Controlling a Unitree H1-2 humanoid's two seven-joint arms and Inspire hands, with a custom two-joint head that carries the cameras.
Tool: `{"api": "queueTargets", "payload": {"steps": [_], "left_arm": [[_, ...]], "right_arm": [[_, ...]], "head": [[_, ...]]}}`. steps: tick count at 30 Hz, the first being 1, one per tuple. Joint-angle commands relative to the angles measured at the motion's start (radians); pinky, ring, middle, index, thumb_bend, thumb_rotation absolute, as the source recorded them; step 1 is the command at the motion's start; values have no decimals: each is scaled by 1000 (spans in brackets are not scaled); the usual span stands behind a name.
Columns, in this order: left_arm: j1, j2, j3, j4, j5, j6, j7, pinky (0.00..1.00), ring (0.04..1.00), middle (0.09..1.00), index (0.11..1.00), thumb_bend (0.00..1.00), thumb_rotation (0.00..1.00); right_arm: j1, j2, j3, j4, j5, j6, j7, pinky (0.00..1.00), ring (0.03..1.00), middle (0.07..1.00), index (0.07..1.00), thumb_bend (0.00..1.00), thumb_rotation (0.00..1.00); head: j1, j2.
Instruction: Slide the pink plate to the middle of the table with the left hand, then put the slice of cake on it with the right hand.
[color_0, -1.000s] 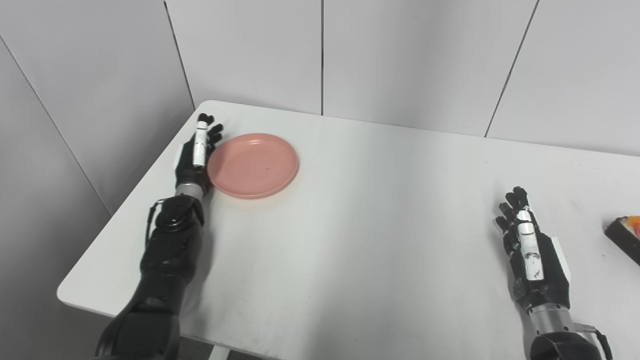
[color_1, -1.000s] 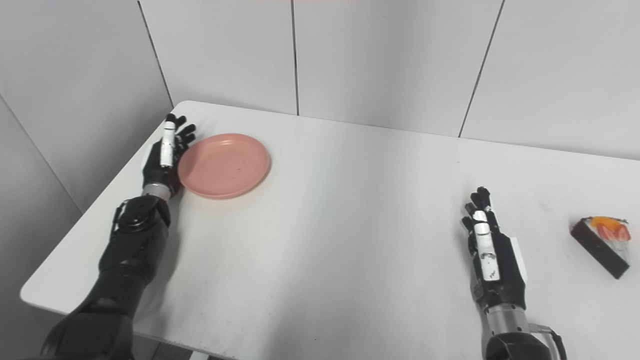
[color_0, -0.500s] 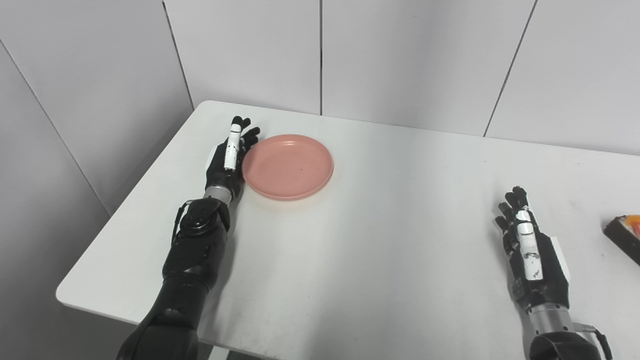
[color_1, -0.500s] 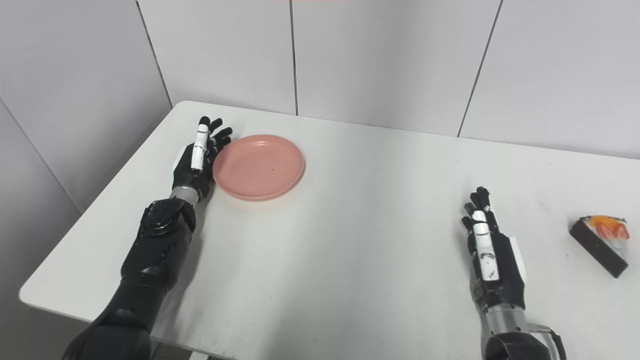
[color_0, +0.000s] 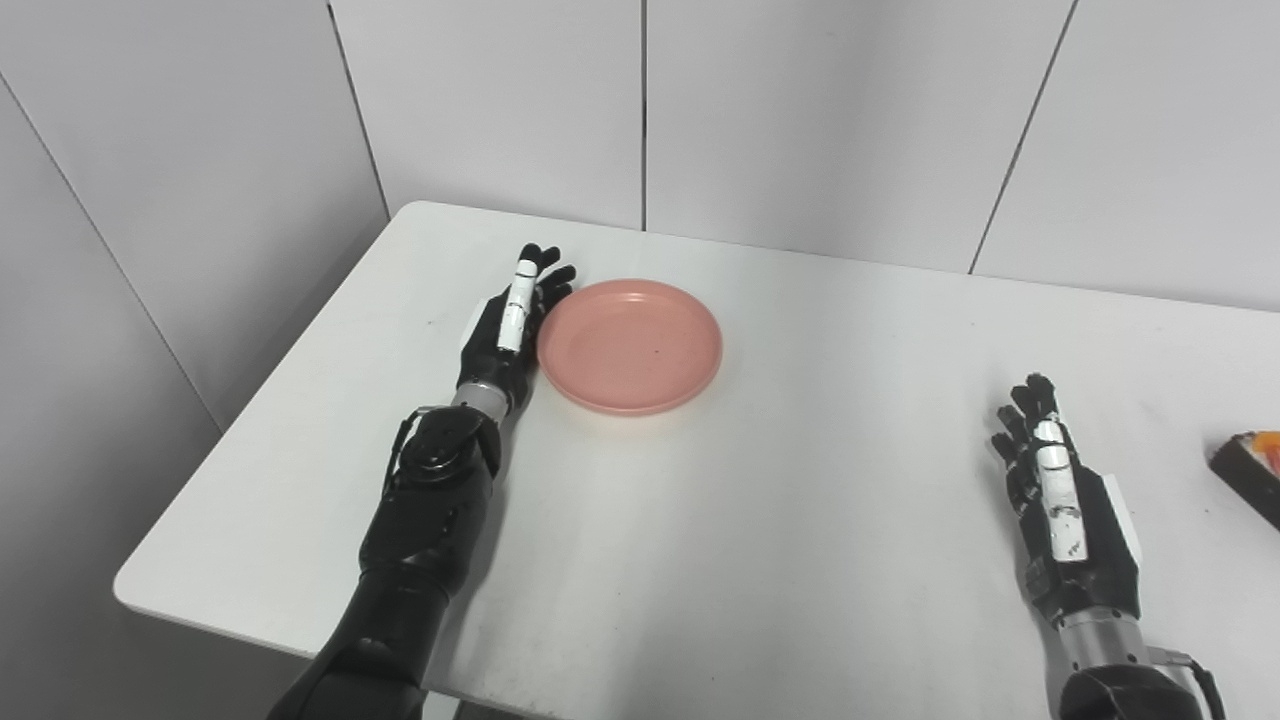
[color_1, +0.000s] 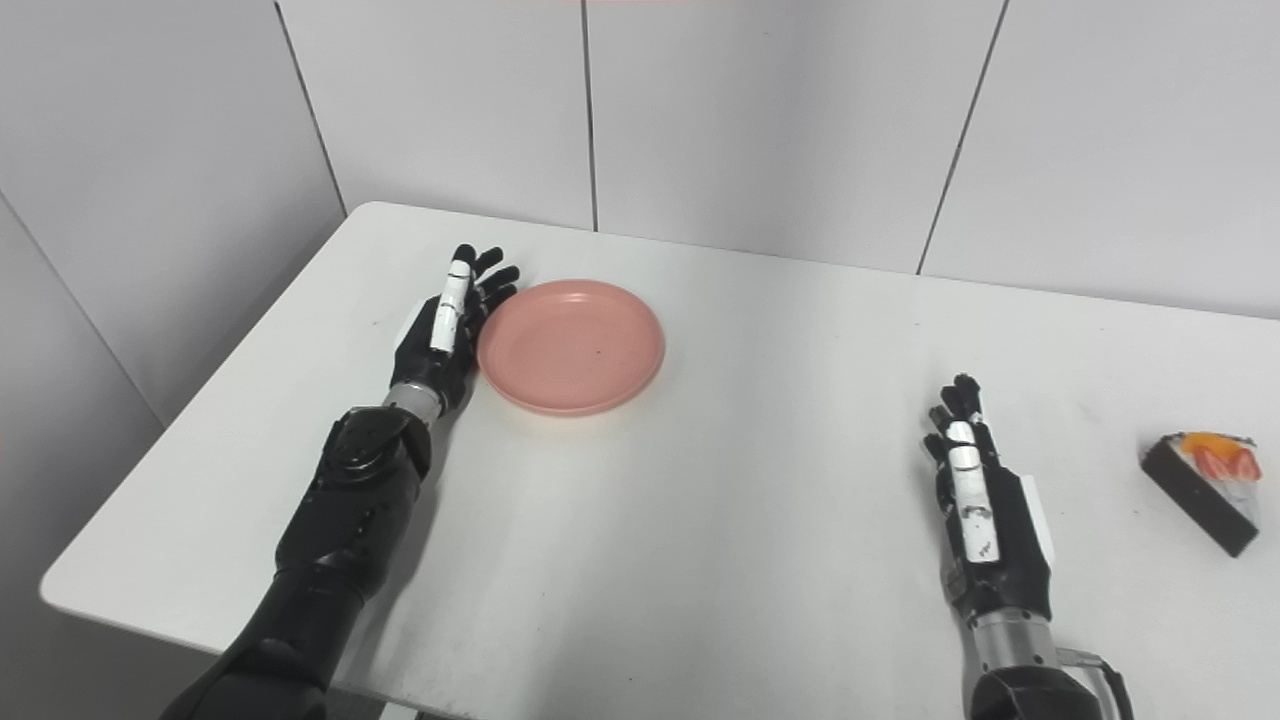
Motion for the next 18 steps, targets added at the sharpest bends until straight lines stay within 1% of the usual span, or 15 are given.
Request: {"api": "queueTargets", "payload": {"steps": [1,3,7,10,12,15,18], "left_arm": [[-10,-18,-25,-22,7,23,-43,919,916,872,882,694,1000],[-5,-22,-32,-36,5,32,-45,916,911,871,886,686,1000],[2,-37,-35,-57,-4,55,-42,874,897,868,883,671,1000],[5,-44,-39,-64,-8,68,-55,862,893,871,883,668,1000],[8,-47,-46,-70,-12,73,-73,876,905,885,892,676,1000],[14,-56,-53,-86,-18,87,-86,895,910,889,898,666,1000],[26,-67,-60,-111,-18,102,-96,905,914,895,901,656,1000]], "right_arm": [[-10,6,-3,-13,7,-28,5,1000,993,997,1000,624,908],[-11,7,-4,-10,6,-32,3,1000,985,992,1000,630,897],[-12,9,-4,-8,-2,-39,-3,1000,979,984,1000,634,902],[-11,11,-3,-11,-7,-38,-7,1000,975,979,1000,638,894],[-10,10,-2,-14,-9,-33,-7,1000,978,981,1000,653,900],[-8,15,-4,-20,-9,-26,-12,1000,977,975,1000,661,882],[-5,16,0,-31,-20,-20,-20,1000,974,973,998,646,884]], "head": [[-1,0],[-5,1],[-8,1],[-13,3],[-16,3],[-22,4],[-34,7]]}}
